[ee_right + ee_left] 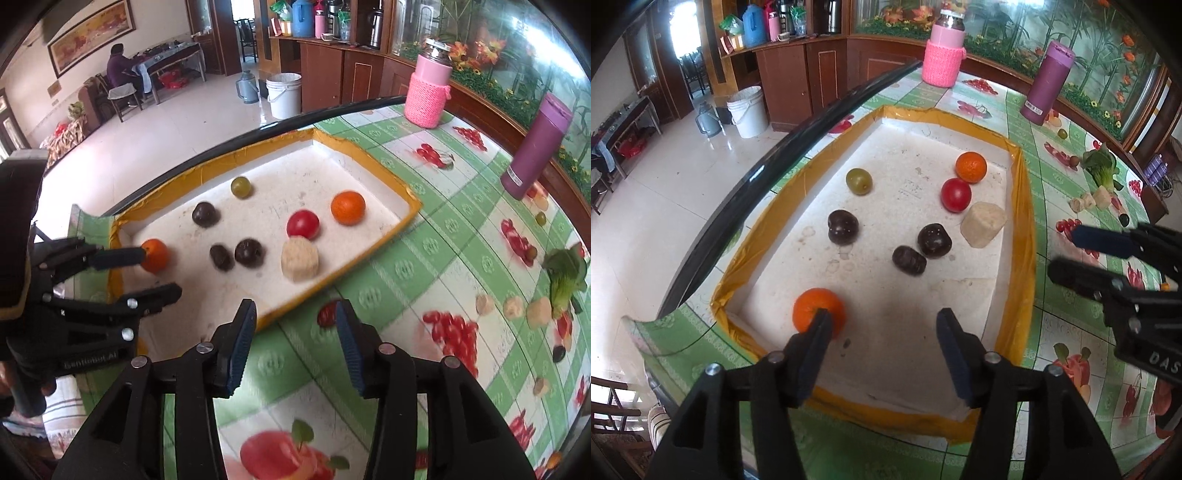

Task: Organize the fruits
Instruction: 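Move both tools back over the table toward the remaining items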

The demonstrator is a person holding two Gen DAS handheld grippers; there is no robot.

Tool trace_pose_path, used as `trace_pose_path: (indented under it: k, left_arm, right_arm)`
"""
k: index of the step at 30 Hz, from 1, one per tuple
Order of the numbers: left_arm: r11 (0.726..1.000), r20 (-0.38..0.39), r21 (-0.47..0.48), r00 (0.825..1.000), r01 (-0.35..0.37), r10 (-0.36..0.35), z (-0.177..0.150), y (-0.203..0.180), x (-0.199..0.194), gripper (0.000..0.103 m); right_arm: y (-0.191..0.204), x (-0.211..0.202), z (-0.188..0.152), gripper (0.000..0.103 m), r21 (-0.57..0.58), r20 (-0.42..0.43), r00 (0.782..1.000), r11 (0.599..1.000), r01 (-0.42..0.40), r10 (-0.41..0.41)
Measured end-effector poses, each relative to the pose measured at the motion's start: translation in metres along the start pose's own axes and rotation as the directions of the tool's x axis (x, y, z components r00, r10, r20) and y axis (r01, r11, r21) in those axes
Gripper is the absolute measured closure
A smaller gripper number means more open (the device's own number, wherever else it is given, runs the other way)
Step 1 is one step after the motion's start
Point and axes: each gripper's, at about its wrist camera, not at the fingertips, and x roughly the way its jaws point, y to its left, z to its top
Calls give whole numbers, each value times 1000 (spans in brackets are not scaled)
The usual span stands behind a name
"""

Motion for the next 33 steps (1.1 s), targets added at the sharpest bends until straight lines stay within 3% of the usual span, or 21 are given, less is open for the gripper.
trace_pose_path:
  k: [3, 7, 11, 17, 23, 29, 33]
  left_arm:
    - [1000, 20, 7, 1000, -19, 19, -6, -5, -9, 36]
    - [998, 57, 22, 997, -63, 61, -11, -15, -23, 32]
    - [997, 79, 39, 995, -63, 59, -15, -31, -32, 27]
    - [992, 65, 121, 997, -42, 34, -14, -81, -33, 26]
    - [976, 33, 220, 999, -2, -6, -18, -141, -31, 23]
    - [948, -6, 316, 1000, 23, -22, -19, -195, -27, 23]
    - [932, -25, 362, 999, 33, -26, -19, -220, -23, 22]
  right_arm:
    - [-6, -13, -18, 48, 19, -4, 1000, 1000, 12, -12]
    - [-16, -30, -48, 47, 31, -9, 998, 998, 55, -54]
    - [-29, -44, -84, 47, 58, -25, 996, 995, 86, -85]
    - [-73, -71, -136, 47, 175, -37, 991, 976, 133, -128]
    - [-136, -96, -177, 47, 320, -40, 979, 926, 201, -199]
    - [-195, -104, -183, 47, 421, -4, 969, 878, 226, -248]
    - [-229, -87, -167, 46, 452, 28, 966, 865, 217, -257]
